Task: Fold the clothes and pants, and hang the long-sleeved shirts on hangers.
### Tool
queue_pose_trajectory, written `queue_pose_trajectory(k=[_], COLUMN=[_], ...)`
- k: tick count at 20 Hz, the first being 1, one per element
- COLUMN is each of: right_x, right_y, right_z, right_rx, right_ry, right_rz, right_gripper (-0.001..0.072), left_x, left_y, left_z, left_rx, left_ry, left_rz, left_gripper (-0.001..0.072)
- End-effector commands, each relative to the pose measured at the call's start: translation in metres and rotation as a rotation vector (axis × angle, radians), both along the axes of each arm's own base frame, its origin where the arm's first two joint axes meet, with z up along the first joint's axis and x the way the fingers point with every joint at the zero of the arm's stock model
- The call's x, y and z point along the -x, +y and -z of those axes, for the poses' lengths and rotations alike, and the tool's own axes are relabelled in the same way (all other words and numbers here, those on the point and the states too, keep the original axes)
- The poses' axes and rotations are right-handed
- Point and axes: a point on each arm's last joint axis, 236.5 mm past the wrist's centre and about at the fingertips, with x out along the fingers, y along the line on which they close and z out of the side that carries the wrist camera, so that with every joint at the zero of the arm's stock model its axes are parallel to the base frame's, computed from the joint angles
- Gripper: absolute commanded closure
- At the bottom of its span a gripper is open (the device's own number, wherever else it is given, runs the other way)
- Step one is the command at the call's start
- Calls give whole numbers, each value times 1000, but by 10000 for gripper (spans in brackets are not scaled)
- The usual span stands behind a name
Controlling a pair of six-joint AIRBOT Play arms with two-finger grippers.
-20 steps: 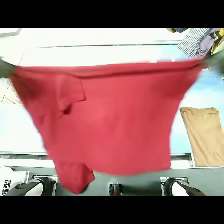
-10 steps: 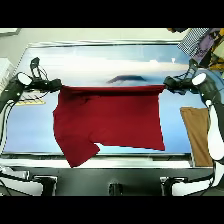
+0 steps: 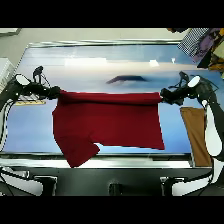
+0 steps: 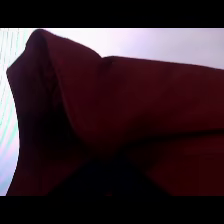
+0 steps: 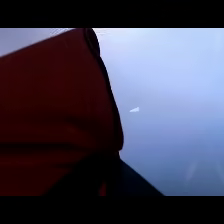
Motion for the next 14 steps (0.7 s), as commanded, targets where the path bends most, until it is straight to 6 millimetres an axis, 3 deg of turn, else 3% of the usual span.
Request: queue_pose_trajectory(k=[1,10,11,12,13,14], right_x=[41,61,62,65,69,76], right_y=[6,12,14,18,21,27], right_z=[10,34,34,32,31,27], right_rx=[-17,-45,-53,-69,-87,-112], right_ry=[174,273,280,290,308,329], right_rz=[-42,-54,-56,-59,-66,-89], right_gripper=[678,677,654,561,422,295], left_x=[29,41,41,41,41,42], left_y=[-2,-11,-12,-12,-11,-11], left_z=[7,23,23,23,23,20], left_rx=[29,39,39,39,40,42], left_ry=[119,188,188,188,188,193], left_rz=[48,83,85,85,78,73], left_gripper=[694,691,641,483,246,139])
